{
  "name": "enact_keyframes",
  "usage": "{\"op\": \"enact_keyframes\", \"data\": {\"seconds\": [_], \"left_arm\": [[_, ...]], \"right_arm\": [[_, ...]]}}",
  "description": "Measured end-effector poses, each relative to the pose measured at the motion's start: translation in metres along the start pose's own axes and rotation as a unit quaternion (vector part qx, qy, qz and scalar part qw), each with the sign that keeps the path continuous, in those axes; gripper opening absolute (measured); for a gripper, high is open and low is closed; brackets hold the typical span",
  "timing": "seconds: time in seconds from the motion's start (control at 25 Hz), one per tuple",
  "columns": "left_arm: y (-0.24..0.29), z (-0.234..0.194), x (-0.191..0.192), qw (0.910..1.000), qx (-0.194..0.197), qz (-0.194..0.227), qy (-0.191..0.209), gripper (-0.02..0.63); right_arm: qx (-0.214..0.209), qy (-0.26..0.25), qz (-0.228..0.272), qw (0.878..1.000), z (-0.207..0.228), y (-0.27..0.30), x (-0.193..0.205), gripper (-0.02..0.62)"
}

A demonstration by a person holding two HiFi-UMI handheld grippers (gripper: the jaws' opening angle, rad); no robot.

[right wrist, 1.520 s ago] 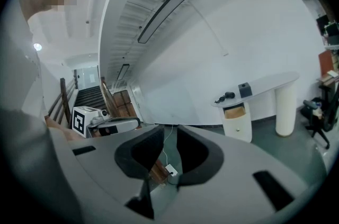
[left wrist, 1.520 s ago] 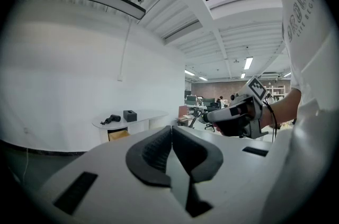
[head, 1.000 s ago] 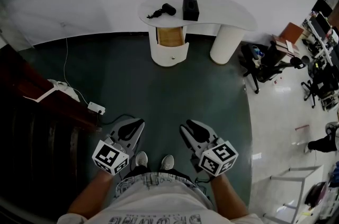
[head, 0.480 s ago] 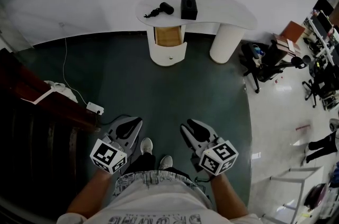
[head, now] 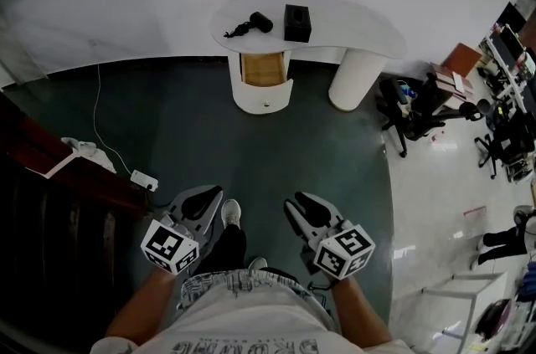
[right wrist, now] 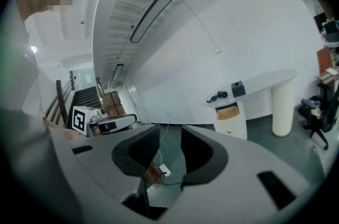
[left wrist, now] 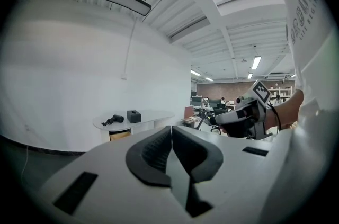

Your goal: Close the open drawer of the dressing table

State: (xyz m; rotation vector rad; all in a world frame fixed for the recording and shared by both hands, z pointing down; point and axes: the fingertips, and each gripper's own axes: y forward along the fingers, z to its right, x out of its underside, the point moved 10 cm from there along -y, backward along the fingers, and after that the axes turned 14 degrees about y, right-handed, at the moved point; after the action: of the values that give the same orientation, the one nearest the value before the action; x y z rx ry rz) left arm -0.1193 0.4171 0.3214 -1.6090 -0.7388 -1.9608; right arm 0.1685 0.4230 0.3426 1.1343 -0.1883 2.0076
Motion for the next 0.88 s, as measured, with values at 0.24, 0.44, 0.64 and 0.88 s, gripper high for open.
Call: {"op": "enact_keyframes", "data": {"seconds": [0.24, 0.44, 0.64, 0.88], "left_arm": [[0.027, -0.033, 0.015, 0.9999, 0.002, -0.006, -0.012, 0.021], [0.056, -0.071, 0.025, 0.9997, 0.012, -0.009, -0.02, 0.021], [0.084, -0.12, 0.038, 0.9992, 0.023, -0.013, -0.029, 0.021], [0.117, -0.182, 0.041, 0.9988, 0.037, -0.017, -0.028, 0.021]], "right_arm": [[0.011, 0.006, -0.009, 1.0, 0.02, 0.033, -0.014, 0.133], [0.018, 0.013, -0.016, 1.0, 0.035, 0.074, -0.031, 0.132], [0.031, 0.021, -0.02, 0.999, 0.051, 0.118, -0.051, 0.132], [0.052, 0.034, -0.021, 0.998, 0.063, 0.171, -0.079, 0.132]]}}
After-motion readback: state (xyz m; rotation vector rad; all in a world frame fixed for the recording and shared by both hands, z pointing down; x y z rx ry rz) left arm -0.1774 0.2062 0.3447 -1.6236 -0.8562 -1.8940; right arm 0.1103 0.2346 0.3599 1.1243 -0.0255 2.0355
